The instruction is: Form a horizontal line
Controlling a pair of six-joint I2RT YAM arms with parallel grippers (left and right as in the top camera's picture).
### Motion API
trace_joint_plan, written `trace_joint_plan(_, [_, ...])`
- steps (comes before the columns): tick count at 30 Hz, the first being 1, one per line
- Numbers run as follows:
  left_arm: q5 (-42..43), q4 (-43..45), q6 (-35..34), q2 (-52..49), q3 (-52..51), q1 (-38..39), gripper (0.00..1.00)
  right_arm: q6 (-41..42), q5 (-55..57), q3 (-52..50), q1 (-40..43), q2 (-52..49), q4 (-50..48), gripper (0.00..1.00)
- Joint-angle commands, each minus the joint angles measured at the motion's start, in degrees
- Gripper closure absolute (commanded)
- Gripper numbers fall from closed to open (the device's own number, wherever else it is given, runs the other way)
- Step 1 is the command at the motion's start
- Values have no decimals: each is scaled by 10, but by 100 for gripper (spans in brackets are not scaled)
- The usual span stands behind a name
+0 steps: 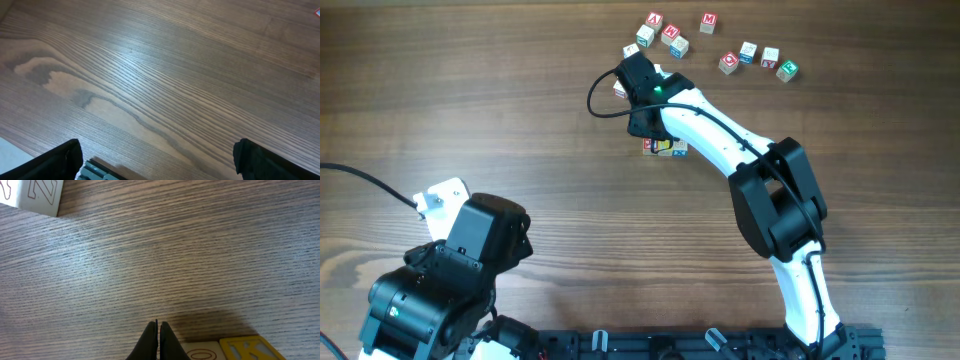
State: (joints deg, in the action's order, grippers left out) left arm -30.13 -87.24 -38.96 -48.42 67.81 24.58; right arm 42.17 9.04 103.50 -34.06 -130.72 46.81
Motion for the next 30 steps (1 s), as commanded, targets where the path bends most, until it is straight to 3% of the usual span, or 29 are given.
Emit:
trace_joint_plan(1, [-1, 0, -10, 2, -1, -1, 0, -6, -6, -2, 0, -12, 4, 95])
trace_joint_plan(30, [-1, 0, -10, 2, -1, -1, 0, 14, -5, -2, 0, -12, 11, 95])
